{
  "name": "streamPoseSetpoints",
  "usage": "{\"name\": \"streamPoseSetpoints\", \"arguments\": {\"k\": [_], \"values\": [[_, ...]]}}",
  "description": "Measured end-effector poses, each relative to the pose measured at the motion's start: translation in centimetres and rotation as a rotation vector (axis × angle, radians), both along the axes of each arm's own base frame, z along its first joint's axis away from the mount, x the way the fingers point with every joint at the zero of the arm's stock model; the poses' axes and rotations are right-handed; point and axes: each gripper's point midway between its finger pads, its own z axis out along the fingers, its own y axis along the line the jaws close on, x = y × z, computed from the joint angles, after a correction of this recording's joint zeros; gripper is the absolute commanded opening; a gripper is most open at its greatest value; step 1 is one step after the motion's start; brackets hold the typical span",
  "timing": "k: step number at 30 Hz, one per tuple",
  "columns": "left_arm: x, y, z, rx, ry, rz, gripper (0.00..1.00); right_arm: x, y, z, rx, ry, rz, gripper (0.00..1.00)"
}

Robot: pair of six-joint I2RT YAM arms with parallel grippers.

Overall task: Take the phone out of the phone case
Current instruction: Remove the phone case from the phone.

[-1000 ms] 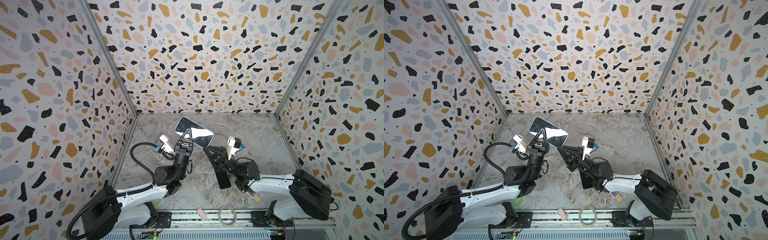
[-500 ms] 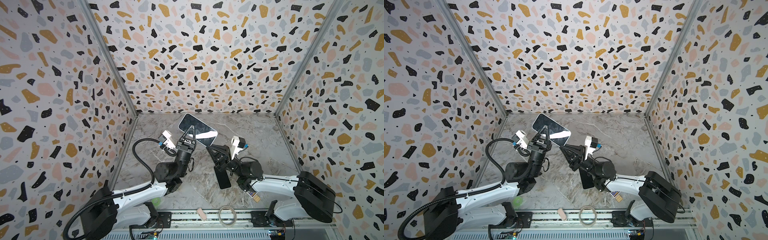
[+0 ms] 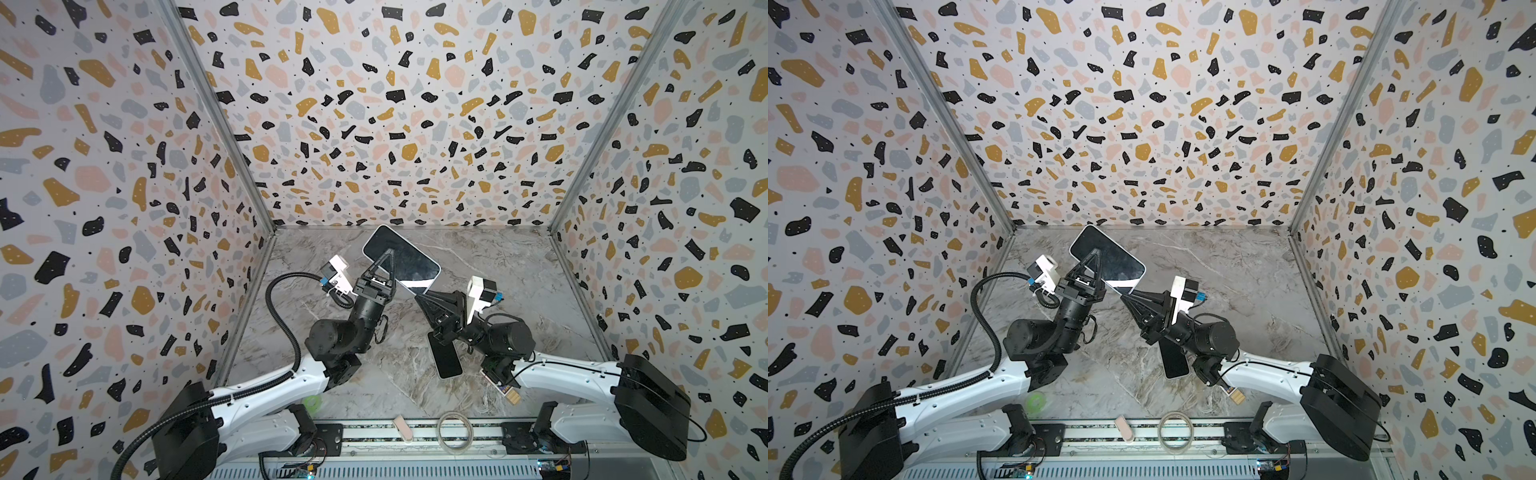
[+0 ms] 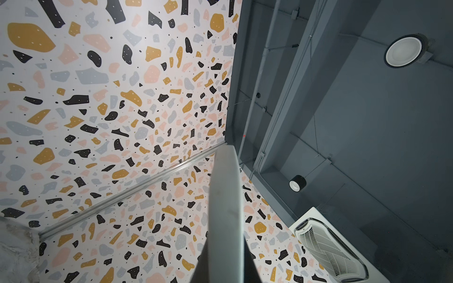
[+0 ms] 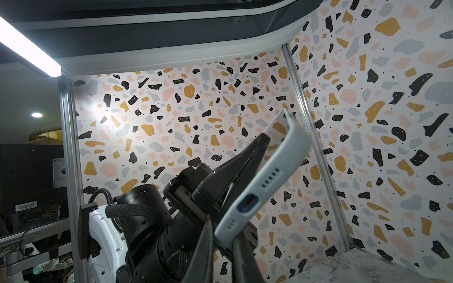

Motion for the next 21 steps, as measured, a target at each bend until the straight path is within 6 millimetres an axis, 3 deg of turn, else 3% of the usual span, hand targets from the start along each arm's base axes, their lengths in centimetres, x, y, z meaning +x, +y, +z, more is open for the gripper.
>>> {"name": "streamPoseSetpoints", "arguments": {"k": [21], "values": [[0.71, -0.91, -0.26, 0.025, 0.057, -0.037, 0.0, -0.01, 0.01, -0.66, -0.128, -0.115, -0.125, 0.0]]}}
